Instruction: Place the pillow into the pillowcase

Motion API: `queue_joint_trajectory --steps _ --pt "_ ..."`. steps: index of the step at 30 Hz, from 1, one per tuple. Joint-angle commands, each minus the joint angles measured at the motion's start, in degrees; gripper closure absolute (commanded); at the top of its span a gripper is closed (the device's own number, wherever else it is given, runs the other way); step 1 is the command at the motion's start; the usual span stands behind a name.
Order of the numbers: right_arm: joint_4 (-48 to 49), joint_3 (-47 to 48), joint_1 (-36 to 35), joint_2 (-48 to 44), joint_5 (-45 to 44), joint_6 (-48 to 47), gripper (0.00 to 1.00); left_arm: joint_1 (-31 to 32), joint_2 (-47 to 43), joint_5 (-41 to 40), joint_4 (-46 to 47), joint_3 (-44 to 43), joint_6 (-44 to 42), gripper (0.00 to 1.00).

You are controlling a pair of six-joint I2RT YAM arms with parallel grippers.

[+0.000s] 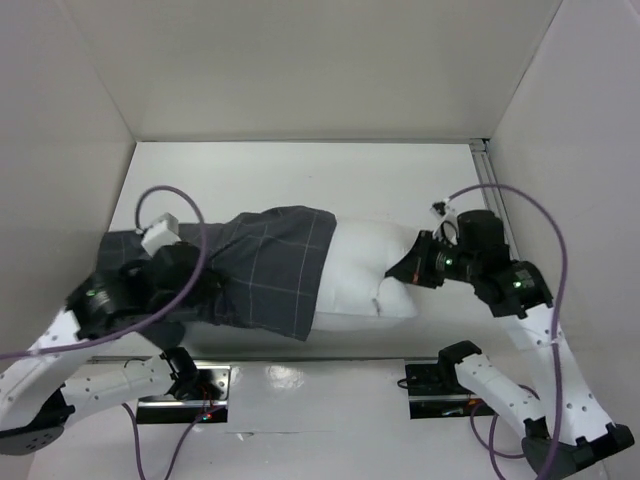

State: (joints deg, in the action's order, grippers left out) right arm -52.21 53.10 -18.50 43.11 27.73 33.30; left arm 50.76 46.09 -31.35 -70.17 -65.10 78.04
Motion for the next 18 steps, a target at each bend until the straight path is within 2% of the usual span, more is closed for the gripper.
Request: queue_joint_trajectory --steps 1,2,3,5,6,7,8,9,10,11,12,13,14,15,16,17,18 --pt "-9.9 17.4 -0.3 3.7 -2.4 -2.8 1.0 0.0 -2.9 -2.2 2.8 -16.4 -12.0 1.0" --pt "-10.8 19.6 -0.3 5.5 -2.9 -1.3 1.0 0.0 -1.1 -2.2 2.8 -20.1 -12.9 1.0" --pt "-10.8 21.1 -0.3 8.7 -2.9 4.1 1.0 0.0 1.4 -3.1 3.4 -28.2 -15.7 1.0" --pt "-0.7 22.0 -0.3 11.9 -0.3 11.5 0.93 0.0 12.5 -6.3 3.4 -36.7 -18.8 1.0" --pt "5.4 20.5 -0.3 13.4 1.4 20.0 0.92 -0.9 16.5 -8.4 6.2 -40.6 -25.2 1.0" --pt "22.7 16.6 0.5 17.2 3.7 24.1 0.85 -5.2 20.5 -8.4 9.3 -46.5 -29.0 1.0" --pt "32.1 15.3 2.2 19.9 6.1 27.8 0.72 -8.5 27.2 -7.3 13.2 -47.8 -32.8 0.93" --pt "41.0 14.5 7.5 23.0 9.0 34.7 0.43 -17.0 30.0 0.1 24.6 -47.8 -42.8 0.51" --pt "55.0 14.5 9.7 30.3 9.9 37.8 0.37 -21.0 32.8 4.9 29.8 -48.5 -47.3 0.01" --pt "60.5 15.6 11.3 33.4 9.9 38.7 0.33 -24.5 36.1 7.7 31.0 -50.7 -48.5 0.0" --pt "61.7 17.9 12.2 36.0 8.0 37.0 0.28 -27.4 43.3 10.3 29.8 -54.2 -49.1 0.0" --pt "57.6 21.3 12.2 38.3 6.4 28.0 0.23 -29.6 46.3 15.3 27.9 -57.7 -49.6 0.0" --pt "45.0 29.5 11.3 41.6 4.3 21.3 0.2 -32.6 48.9 16.8 20.8 -64.9 -48.4 0.0" --pt "38.6 32.8 9.6 42.4 -4.6 14.8 0.16 -33.4 50.3 17.9 18.9 -65.9 -47.9 0.0" --pt "33.3 34.7 8.0 42.4 -9.8 6.8 0.09 -33.4 48.7 16.7 18.8 -64.3 -47.9 0.0" --pt "30.9 33.7 5.4 41.9 -13.1 3.3 0.09 -32.5 46.2 15.3 24.5 -55.1 -47.9 0.0" --pt "30.8 32.1 4.6 41.1 -17.1 0.9 0.05 -32.5 43.4 14.7 27.9 -49.5 -48.6 0.0"
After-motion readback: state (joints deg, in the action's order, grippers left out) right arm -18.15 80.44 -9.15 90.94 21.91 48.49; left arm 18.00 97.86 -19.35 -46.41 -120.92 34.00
